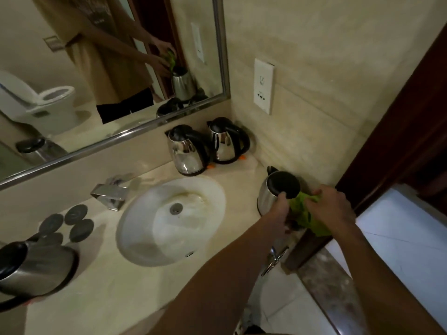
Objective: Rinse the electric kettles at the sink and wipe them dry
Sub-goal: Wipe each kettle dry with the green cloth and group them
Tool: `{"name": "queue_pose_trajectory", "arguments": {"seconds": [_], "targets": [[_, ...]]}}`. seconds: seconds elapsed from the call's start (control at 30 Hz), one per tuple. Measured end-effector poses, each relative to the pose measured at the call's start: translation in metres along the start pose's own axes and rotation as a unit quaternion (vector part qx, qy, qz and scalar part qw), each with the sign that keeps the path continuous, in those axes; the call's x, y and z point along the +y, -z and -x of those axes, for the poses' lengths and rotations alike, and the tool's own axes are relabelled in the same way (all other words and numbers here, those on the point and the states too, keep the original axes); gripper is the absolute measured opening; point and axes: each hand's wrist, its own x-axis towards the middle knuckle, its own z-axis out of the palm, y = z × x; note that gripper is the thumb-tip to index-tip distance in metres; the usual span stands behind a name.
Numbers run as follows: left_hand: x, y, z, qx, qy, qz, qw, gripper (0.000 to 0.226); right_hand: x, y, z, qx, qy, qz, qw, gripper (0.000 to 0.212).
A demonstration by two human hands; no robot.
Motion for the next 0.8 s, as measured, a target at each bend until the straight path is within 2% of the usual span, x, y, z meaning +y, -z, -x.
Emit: {"name": "queue_pose_trajectory", "arguments": {"seconds": [0.13, 0.23, 0.37, 0.47, 0.63, 0.7, 0.8], "targets": [[0.003, -0.014, -0.006, 0.020, 0.016, 0.058, 0.998, 0.067, 0.010, 0.003, -0.004, 0.009, -0.018, 0.006, 1.000, 0.031], [0.004, -0.021, -0.008, 0.036, 0.012, 0.083, 0.996, 0.070, 0.011, 0.003, -0.006, 0.032, -0.034, 0.053, 0.998, 0.030], [0.000, -0.025, -0.018, 0.036, 0.018, 0.101, 0.994, 0.068, 0.006, -0.002, -0.009, 0.023, -0.037, 0.101, 0.994, 0.026], [-0.006, -0.022, -0.030, 0.041, -0.002, 0.084, 0.996, 0.077, 0.007, -0.003, -0.013, 0.010, -0.049, 0.109, 0.993, 0.026], [-0.019, 0.003, -0.032, 0.038, -0.011, 0.063, 0.997, 0.077, 0.012, -0.006, -0.016, -0.027, -0.077, 0.110, 0.991, 0.030], [-0.028, 0.017, -0.040, 0.061, -0.012, 0.047, 0.997, 0.088, 0.016, -0.010, -0.015, -0.032, -0.076, 0.100, 0.992, 0.030], [-0.039, 0.037, -0.043, 0.115, -0.044, 0.007, 0.992, 0.079, 0.018, -0.018, -0.015, -0.051, -0.082, 0.086, 0.992, 0.033]]}}
